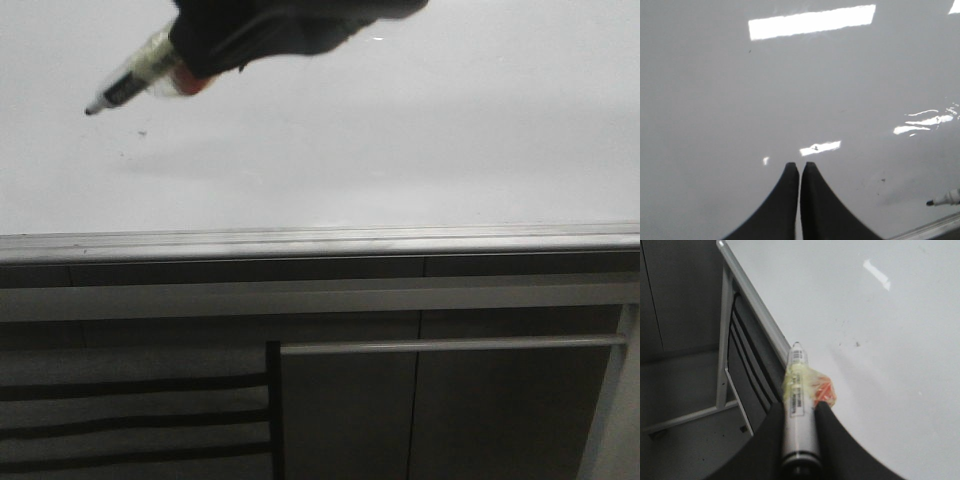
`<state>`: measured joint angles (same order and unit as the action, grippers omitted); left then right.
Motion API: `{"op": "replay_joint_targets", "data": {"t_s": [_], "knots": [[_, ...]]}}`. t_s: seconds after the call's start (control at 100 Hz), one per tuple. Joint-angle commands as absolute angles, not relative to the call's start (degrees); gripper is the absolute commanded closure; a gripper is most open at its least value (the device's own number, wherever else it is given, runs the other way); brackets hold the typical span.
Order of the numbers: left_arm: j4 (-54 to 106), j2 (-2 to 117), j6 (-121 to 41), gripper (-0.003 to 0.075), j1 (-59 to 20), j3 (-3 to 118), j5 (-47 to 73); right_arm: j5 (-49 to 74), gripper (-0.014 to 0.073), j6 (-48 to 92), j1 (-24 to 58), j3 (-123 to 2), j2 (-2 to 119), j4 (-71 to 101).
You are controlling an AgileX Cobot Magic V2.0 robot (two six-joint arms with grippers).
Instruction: Write number 0 on whiteboard
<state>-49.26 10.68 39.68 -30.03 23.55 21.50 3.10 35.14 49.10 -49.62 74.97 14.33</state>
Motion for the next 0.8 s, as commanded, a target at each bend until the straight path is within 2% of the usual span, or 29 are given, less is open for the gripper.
{"op": "replay_joint_targets", "data": {"t_s": [0.0, 0.22, 0.36, 0.58, 0.79], "knots": [[-51.77, 11.52, 40.94, 0.0740, -29.98, 25.56, 17.51, -2.28, 0.0662, 35.50, 48.42, -51.40, 75.28, 14.82], [-52.57, 11.52, 42.24, 0.0740, -29.98, 25.56, 23.67, -3.87, 0.0662, 35.50, 44.23, -51.40, 76.29, 19.47], [-56.84, 11.52, 50.46, 0.0740, -29.98, 25.56, 26.83, -3.03, 0.0662, 35.50, 41.04, -51.40, 76.29, 20.08], [-67.68, 11.87, 55.78, 0.0740, -29.98, 25.56, 28.96, -2.80, 0.0662, 35.50, 40.24, -51.40, 76.43, 20.08], [-68.30, 14.32, 58.49, 0.0740, -29.98, 25.56, 30.58, -3.39, 0.0662, 35.50, 39.89, -51.53, 77.86, 20.08]]}}
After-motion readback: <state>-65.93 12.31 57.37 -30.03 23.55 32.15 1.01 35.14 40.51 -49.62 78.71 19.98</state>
